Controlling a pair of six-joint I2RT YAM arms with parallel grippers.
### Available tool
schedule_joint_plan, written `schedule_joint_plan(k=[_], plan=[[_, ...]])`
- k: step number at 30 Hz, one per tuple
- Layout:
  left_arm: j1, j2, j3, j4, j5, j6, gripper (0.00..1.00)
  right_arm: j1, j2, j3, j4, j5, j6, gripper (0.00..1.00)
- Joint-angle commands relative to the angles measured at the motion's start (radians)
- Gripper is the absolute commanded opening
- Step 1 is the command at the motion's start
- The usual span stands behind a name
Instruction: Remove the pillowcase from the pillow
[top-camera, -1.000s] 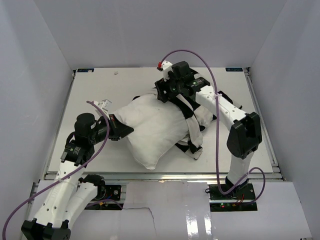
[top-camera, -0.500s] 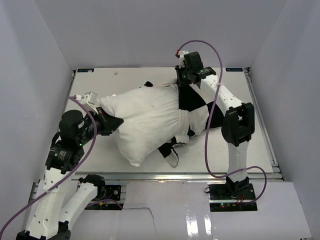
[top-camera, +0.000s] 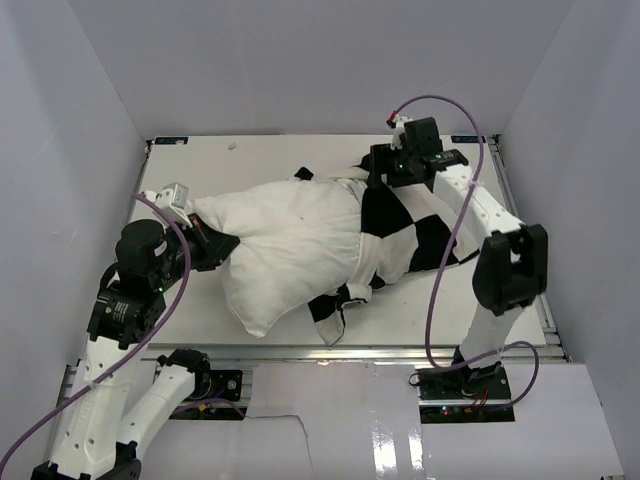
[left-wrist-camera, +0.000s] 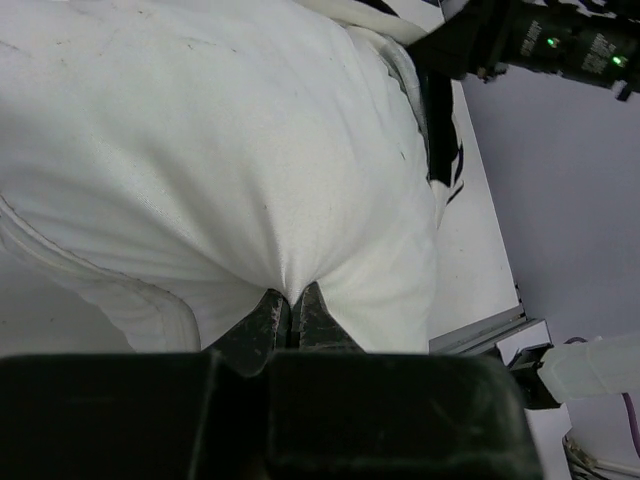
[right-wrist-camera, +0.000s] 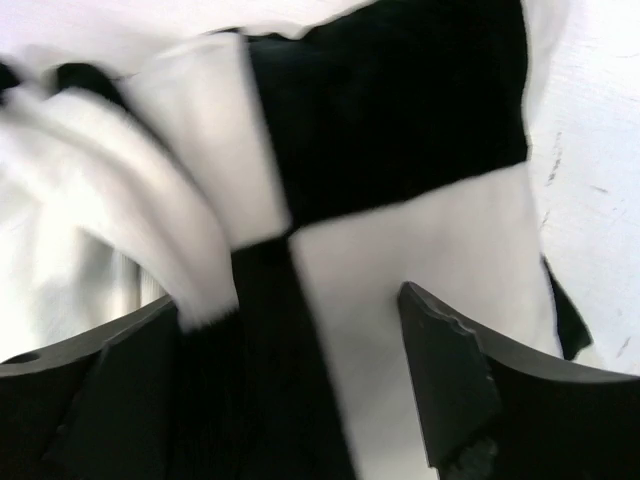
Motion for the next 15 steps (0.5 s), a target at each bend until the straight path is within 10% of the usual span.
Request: schedule_joint_plan(k=[1, 4, 15], plan=[[0.004, 0.038, 0.032, 0.114, -0.012, -0.002, 0.0, 0.009, -0.303, -0.18, 0.083, -0.065, 0.002, 0.84], [0.004, 0.083, 0.043, 0.154, -0.005, 0.005, 0.0, 0.012, -0.44, -0.303, 0.089, -0.208, -0.003, 0.98], [0.003, 0.22, 0.087, 0.227, 0.064, -0.02, 0.0, 0.308, -0.929, -0.854, 0.199, -0.081, 0.158, 0.94]])
